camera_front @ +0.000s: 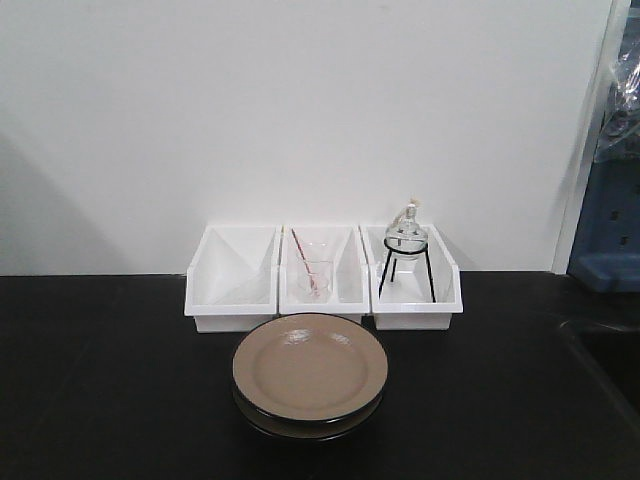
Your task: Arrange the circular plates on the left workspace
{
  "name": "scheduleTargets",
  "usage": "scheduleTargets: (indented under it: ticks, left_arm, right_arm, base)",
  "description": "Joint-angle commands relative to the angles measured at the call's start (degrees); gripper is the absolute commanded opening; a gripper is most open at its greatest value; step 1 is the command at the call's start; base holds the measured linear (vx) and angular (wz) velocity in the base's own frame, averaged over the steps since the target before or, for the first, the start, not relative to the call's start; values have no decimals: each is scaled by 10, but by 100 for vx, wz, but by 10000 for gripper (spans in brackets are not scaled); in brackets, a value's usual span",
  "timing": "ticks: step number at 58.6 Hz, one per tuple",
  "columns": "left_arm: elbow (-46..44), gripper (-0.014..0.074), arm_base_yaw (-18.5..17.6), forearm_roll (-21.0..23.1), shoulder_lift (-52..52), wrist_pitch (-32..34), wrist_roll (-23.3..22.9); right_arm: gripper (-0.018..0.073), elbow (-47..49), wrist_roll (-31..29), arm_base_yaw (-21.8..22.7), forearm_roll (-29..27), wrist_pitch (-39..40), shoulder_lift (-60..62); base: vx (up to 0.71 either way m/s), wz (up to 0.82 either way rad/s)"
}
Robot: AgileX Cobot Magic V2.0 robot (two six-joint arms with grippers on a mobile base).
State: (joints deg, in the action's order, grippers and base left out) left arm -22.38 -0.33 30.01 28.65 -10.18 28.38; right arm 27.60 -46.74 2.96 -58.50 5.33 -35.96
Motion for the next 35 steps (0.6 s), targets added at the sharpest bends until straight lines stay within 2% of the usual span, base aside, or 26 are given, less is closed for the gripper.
scheduleTargets:
  ticks: [1,11,21,28,35]
  left_arm:
    - [-18,0,-1,10,2,41,0]
    - [-18,0,-3,10,2,41,0]
    - [3,0,-25,6,-44,47,0]
    - [61,0,-22,-39,-96,97,-6]
    - [149,0,-14,-105,-164,145,-54]
  right_arm:
    - [0,17,-2,1,1,32,-3]
    - [0,17,-2,1,1,28,-3]
    - [0,17,-2,1,1,28,-3]
    - [0,17,-2,1,1,27,-3]
    - [0,17,-2,1,1,27,-3]
  base:
    - [0,0]
    - [0,0]
    - [0,0]
    - [0,0]
    - [0,0]
